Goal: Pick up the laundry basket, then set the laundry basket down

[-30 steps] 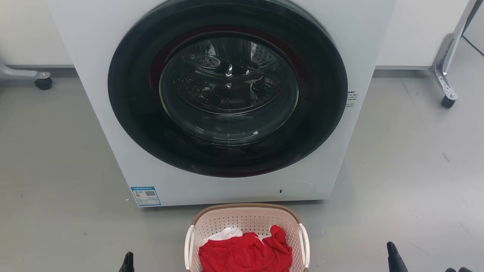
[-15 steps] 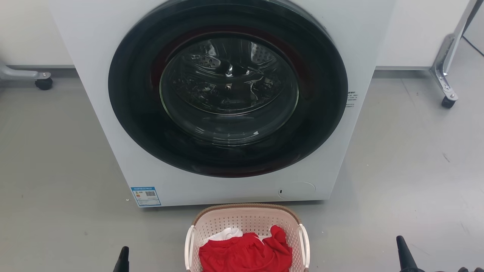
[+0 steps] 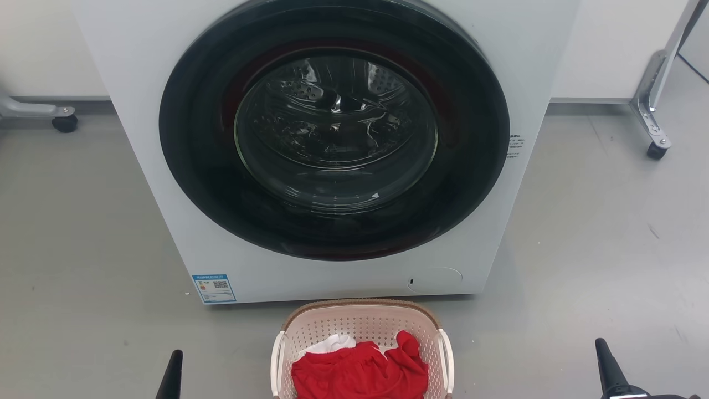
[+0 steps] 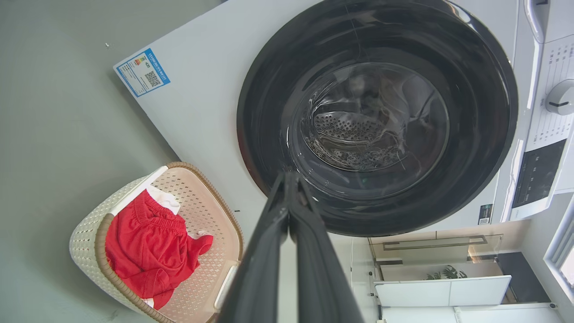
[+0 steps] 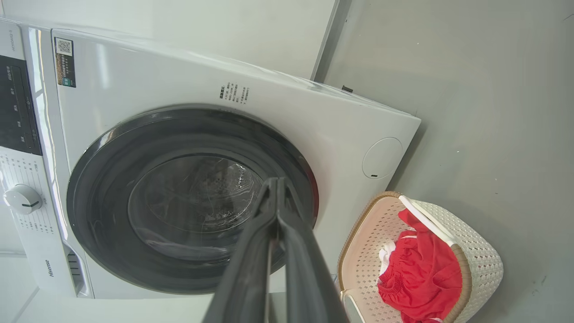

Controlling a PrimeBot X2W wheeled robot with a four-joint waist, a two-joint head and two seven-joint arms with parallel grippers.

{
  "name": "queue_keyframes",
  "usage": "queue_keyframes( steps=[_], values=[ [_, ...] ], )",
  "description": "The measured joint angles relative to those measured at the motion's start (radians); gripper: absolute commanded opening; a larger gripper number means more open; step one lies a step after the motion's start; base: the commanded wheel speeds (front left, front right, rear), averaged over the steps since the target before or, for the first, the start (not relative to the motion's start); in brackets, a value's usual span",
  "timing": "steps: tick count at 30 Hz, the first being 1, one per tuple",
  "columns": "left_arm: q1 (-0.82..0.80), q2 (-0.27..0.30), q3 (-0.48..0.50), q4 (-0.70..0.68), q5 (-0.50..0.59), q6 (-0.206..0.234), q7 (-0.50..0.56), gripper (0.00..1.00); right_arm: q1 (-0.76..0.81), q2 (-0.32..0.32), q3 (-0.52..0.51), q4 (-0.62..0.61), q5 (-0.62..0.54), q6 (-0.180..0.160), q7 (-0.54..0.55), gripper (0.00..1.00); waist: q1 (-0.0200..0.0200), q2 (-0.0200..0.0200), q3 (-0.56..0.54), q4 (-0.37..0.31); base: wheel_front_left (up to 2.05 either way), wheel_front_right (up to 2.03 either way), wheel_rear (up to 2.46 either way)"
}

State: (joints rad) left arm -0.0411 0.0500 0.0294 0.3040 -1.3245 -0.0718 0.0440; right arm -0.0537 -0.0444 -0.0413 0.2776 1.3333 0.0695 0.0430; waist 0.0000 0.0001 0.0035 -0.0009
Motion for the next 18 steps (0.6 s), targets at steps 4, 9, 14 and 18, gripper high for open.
queue_keyframes(
  steps=[4,9,14,18],
  values=[
    [-0.007,-0.003,0.012,0.0,-0.054,-0.009,0.013,0.0,-0.002,0.0,-0.018,0.005,0.052,0.01,0.01,0.0,0.0,0.0,0.0,0.0,0.0,0.0,0.0],
    [-0.019,-0.004,0.027,-0.001,-0.121,-0.026,0.03,0.0,-0.014,0.001,-0.04,0.01,0.118,0.02,0.028,0.0,0.0,0.0,-0.001,0.0,0.0,0.0,0.0],
    [-0.023,-0.004,0.043,-0.001,-0.186,-0.035,0.049,0.0,-0.02,0.001,-0.062,0.014,0.184,0.035,0.047,0.0,0.0,0.0,-0.001,0.001,0.0,0.0,0.0],
    [-0.034,-0.006,0.056,-0.001,-0.242,-0.044,0.061,0.0,-0.026,0.001,-0.081,0.019,0.237,0.045,0.062,0.0,0.0,0.0,-0.002,0.001,0.0,0.0,0.0]
  ],
)
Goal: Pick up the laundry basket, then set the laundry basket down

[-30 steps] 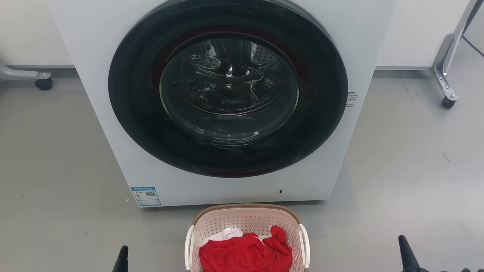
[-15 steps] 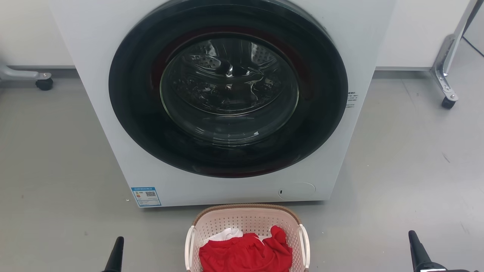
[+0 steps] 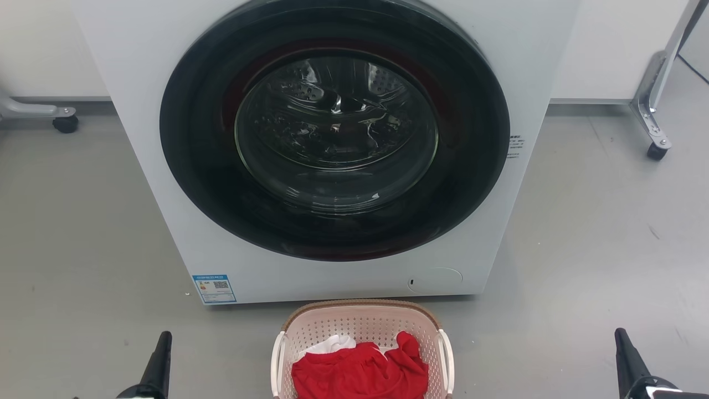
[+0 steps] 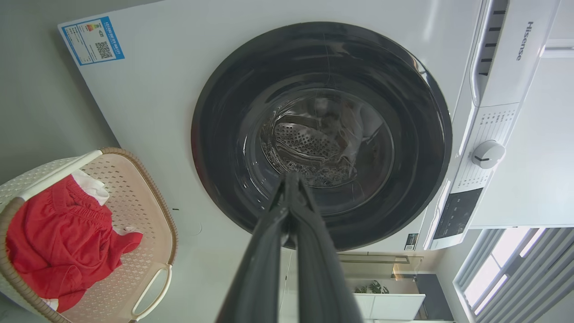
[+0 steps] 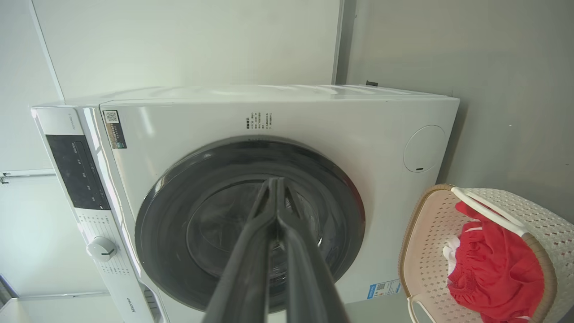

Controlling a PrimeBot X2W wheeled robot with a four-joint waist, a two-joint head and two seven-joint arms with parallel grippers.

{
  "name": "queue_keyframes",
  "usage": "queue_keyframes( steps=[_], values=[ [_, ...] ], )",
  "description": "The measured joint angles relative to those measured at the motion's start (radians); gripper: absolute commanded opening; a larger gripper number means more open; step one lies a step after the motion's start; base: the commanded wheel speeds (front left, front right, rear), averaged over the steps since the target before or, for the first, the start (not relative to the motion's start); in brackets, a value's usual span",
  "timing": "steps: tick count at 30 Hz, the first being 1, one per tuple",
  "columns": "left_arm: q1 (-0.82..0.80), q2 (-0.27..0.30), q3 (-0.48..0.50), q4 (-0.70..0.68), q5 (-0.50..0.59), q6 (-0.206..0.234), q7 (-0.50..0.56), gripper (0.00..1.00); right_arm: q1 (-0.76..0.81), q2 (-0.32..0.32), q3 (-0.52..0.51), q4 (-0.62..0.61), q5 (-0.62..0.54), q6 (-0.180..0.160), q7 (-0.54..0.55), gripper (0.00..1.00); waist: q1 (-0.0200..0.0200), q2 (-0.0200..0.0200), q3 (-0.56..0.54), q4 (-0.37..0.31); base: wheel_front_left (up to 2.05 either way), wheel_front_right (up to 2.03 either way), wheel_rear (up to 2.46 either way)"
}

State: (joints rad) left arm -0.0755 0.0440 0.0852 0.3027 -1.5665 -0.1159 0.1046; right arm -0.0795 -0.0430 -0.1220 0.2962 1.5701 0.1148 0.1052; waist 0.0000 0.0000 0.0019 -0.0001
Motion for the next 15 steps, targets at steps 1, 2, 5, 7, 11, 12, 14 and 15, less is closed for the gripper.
queue_keyframes(
  steps=[1,2,5,7,11,12,14,15],
  values=[
    [-0.003,-0.001,0.003,0.0,-0.01,-0.003,0.003,0.0,-0.003,0.0,-0.004,0.001,0.014,0.001,0.001,0.0,0.0,0.0,0.0,0.0,0.0,0.0,0.0],
    [-0.004,-0.001,0.005,-0.001,-0.019,-0.008,0.009,0.0,-0.006,0.0,-0.008,0.001,0.025,0.003,0.004,0.0,0.0,0.0,0.0,0.0,0.0,0.0,0.0],
    [-0.005,-0.001,0.007,-0.001,-0.033,-0.008,0.009,0.0,-0.012,0.0,-0.009,0.001,0.026,0.006,0.008,0.0,0.0,0.0,0.0,0.0,0.0,0.0,0.0],
    [-0.005,-0.001,0.007,-0.001,-0.033,-0.008,0.009,0.0,-0.012,0.0,-0.01,0.002,0.026,0.006,0.008,0.0,0.0,0.0,0.0,0.0,0.0,0.0,0.0],
    [-0.005,-0.001,0.007,-0.001,-0.033,-0.008,0.009,0.0,-0.012,0.0,-0.01,0.002,0.026,0.006,0.008,0.0,0.0,0.0,0.0,0.0,0.0,0.0,0.0],
    [-0.005,-0.001,0.007,-0.001,-0.033,-0.008,0.009,0.0,-0.012,0.0,-0.01,0.002,0.026,0.006,0.008,0.0,0.0,0.0,0.0,0.0,0.0,0.0,0.0],
    [-0.005,-0.001,0.007,-0.001,-0.033,-0.008,0.009,0.0,-0.012,0.0,-0.01,0.002,0.026,0.006,0.008,0.0,0.0,0.0001,0.0,0.0,0.0,0.0,0.0],
    [-0.005,-0.001,0.007,-0.001,-0.033,-0.008,0.009,0.0,-0.012,0.0,-0.01,0.002,0.026,0.006,0.008,0.0,0.0,0.0,0.0,0.0,0.0,0.0,0.0]
  ],
)
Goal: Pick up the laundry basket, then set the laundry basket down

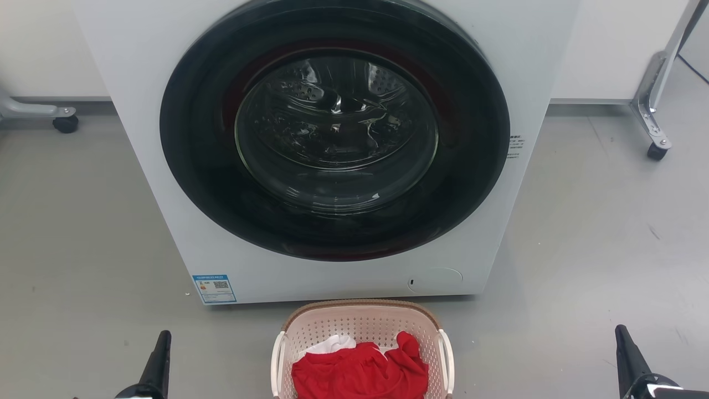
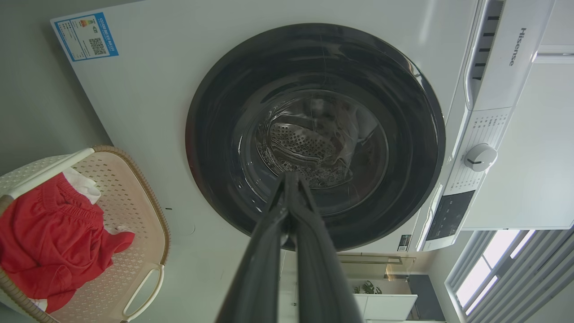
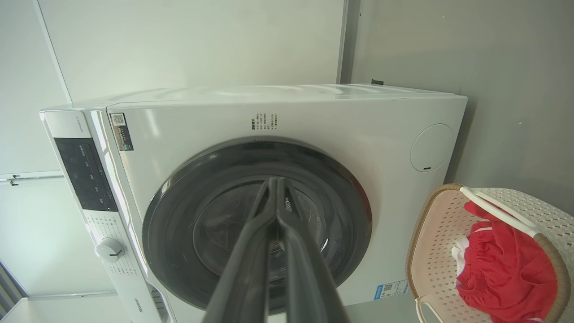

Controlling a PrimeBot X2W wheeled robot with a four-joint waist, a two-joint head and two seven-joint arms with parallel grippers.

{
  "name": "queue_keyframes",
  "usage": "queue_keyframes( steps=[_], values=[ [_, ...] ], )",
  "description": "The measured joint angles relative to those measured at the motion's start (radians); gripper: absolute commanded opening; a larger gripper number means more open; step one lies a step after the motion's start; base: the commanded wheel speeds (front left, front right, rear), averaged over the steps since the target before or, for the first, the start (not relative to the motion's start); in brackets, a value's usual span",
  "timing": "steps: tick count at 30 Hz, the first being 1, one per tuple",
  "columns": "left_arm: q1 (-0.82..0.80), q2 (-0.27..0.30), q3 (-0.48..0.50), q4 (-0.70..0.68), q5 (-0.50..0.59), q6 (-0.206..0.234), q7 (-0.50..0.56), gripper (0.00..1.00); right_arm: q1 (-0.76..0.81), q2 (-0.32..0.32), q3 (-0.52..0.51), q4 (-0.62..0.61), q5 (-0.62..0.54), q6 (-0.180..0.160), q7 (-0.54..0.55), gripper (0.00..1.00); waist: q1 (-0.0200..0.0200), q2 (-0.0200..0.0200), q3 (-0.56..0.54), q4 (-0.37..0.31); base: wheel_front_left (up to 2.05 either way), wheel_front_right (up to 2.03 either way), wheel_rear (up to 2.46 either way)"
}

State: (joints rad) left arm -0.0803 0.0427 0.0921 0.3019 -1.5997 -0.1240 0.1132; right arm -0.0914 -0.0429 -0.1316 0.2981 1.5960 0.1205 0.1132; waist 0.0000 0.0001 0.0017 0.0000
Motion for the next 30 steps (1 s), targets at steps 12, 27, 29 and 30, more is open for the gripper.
queue_keyframes(
  steps=[12,27,29,30],
  values=[
    [0.0,0.0,0.0,0.0,-0.001,0.0,0.0,0.0,0.0,0.0,0.0,0.0,0.0,0.0,0.0,0.0,0.0,0.0,0.0,0.0,0.0,0.0,0.0],
    [0.0,0.0,0.0,-0.001,-0.001,0.0,0.0,0.0,0.0,0.0,0.0,0.0,0.0,0.0,0.0,0.0,0.0,0.0,0.0,0.0,0.0,0.0,0.0],
    [0.0,0.0,0.0,-0.001,-0.001,0.0,0.0,0.0,0.0,0.0,0.0,0.0,0.0,0.0,0.0,0.0,0.0,0.0,0.0,0.0,0.0,0.0,0.0],
    [0.0,0.0,0.0,-0.001,-0.001,0.0,0.0,0.0,0.0,0.0,0.0,0.0,0.0,0.0,0.0,0.0,0.0,0.0,0.0,0.0,0.0,0.0,0.0]
  ],
)
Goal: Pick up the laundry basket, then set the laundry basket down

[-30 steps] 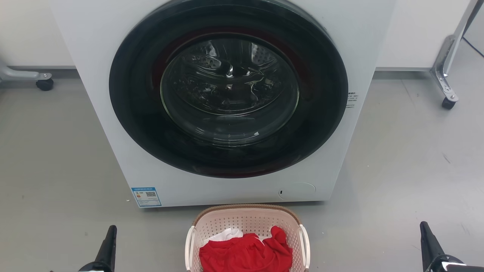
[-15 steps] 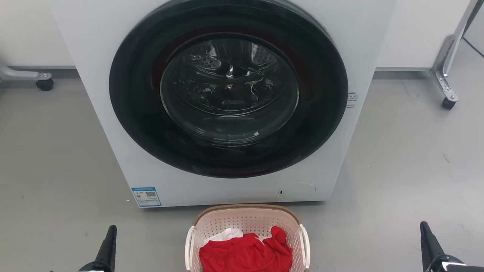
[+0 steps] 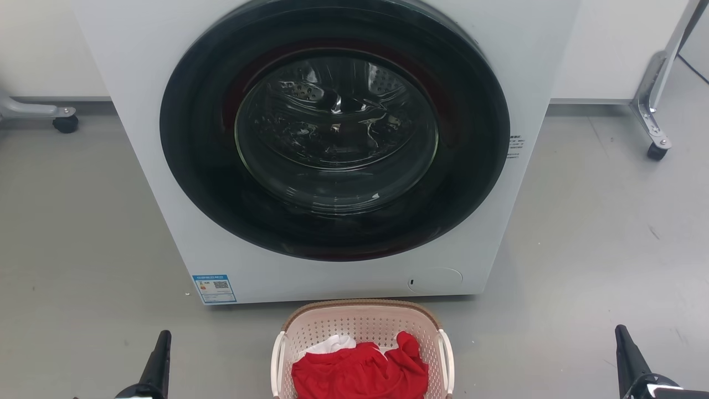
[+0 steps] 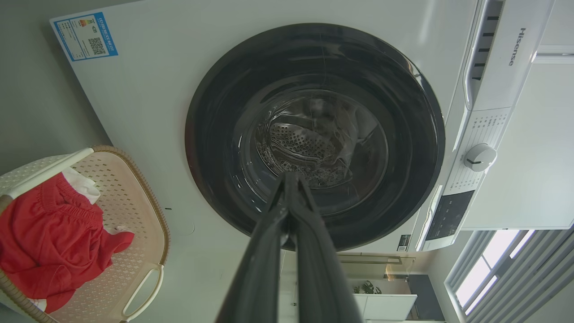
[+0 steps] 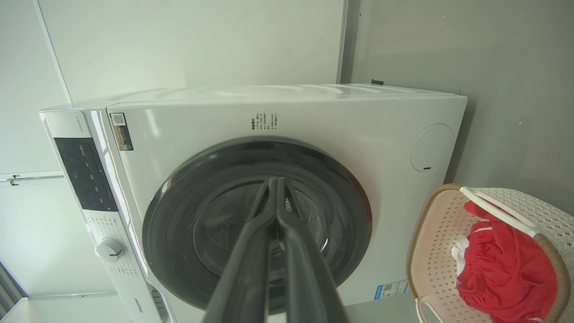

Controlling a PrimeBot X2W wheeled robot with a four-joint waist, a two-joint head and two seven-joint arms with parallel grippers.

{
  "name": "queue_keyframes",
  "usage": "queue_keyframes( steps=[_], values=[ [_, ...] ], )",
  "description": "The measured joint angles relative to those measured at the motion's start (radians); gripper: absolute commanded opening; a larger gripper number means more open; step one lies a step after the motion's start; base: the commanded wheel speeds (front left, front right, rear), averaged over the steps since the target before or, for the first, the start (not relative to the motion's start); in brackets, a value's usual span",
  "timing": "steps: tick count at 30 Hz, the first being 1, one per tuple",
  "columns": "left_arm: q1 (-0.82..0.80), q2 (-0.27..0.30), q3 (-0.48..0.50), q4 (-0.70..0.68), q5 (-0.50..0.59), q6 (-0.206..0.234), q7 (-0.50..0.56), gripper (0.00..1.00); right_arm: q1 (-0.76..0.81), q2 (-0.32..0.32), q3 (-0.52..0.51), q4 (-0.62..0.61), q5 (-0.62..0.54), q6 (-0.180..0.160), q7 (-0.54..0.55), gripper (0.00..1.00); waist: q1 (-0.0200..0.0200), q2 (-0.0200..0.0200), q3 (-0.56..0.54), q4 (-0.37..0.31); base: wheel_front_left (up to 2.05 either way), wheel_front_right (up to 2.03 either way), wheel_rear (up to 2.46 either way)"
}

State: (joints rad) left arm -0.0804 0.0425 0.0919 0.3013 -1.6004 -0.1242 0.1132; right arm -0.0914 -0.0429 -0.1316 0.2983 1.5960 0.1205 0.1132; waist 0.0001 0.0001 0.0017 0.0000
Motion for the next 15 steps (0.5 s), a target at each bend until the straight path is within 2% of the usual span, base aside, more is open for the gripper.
queue_keyframes(
  steps=[15],
  values=[
    [0.0,0.0,0.0,-0.001,0.0,0.0,0.0,0.0,0.0,0.0,0.0,0.0,0.0,0.0,0.0,0.0,0.0,0.0,0.0,0.0,0.0,0.0,0.0]
  ],
)
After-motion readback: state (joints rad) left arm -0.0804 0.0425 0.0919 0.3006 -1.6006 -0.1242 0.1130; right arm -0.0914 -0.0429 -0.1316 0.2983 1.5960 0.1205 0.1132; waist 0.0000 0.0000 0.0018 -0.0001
